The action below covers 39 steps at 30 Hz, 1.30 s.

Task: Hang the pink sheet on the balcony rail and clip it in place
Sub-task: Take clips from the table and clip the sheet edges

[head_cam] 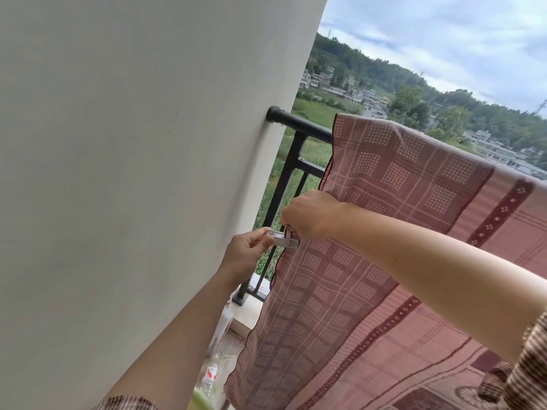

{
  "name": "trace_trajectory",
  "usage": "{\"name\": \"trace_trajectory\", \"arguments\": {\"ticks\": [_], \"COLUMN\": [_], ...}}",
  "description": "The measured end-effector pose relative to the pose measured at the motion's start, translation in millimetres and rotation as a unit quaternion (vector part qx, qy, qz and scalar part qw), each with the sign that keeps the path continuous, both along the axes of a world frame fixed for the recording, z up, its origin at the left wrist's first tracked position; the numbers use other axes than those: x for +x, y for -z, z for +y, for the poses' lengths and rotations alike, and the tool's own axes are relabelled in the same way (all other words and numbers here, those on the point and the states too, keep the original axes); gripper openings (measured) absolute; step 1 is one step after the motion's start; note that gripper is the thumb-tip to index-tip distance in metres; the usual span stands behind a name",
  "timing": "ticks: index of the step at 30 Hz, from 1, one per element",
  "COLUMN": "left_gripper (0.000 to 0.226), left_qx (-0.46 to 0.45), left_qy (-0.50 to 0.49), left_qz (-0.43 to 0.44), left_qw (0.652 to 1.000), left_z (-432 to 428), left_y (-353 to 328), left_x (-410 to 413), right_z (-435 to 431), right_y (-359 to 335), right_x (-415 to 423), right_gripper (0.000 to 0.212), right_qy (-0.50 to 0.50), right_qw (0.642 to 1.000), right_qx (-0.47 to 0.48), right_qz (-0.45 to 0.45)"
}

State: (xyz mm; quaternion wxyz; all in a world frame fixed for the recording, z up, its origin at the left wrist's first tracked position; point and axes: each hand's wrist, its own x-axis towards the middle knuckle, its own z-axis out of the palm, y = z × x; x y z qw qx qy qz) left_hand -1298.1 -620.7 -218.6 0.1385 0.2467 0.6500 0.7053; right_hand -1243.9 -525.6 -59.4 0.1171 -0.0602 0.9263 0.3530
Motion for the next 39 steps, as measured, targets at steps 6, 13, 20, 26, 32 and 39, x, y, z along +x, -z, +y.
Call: {"name": "trace_trajectory", "arguments": {"ticks": [6, 13, 20, 26, 32, 39], "left_gripper": [0.068, 0.032, 0.007, 0.018, 0.026, 0.029], "left_qx": [0.011, -0.038, -0.219, -0.324, -0.342, -0.326], "left_qy": [0.006, -0.1, -0.085, 0.045, 0.111, 0.231], "left_qz": [-0.065, -0.147, -0.038, 0.074, 0.191, 0.28], "left_qw": [0.998, 0.983, 0.971, 0.942, 0.913, 0.873], "left_z": [-4.7, -6.6, 29.8, 107.8, 205.1, 321.5], "left_y": [-1.9, 26.3, 33.6, 47.0, 32.0, 11.8], "left_x": [12.5, 42.8, 109.1, 219.5, 355.1, 550.9], "right_z": [-6.1, 3.7, 45.0, 119.8, 200.6, 279.3], "right_y": [4.6, 41.6, 72.6, 113.0, 135.9, 145.6], "right_x": [11.9, 47.1, 138.8, 267.8, 445.7, 666.7], "right_gripper": [0.018, 0.02, 0.025, 0.038, 0.039, 0.047], "right_qy": [-0.086, -0.174, -0.032, 0.169, 0.294, 0.465], "right_qw": [0.996, 0.97, 0.944, 0.887, 0.835, 0.745], "right_qx": [-0.031, -0.152, -0.307, -0.395, -0.399, -0.367], "right_qz": [0.015, 0.079, 0.119, 0.169, 0.238, 0.308]}}
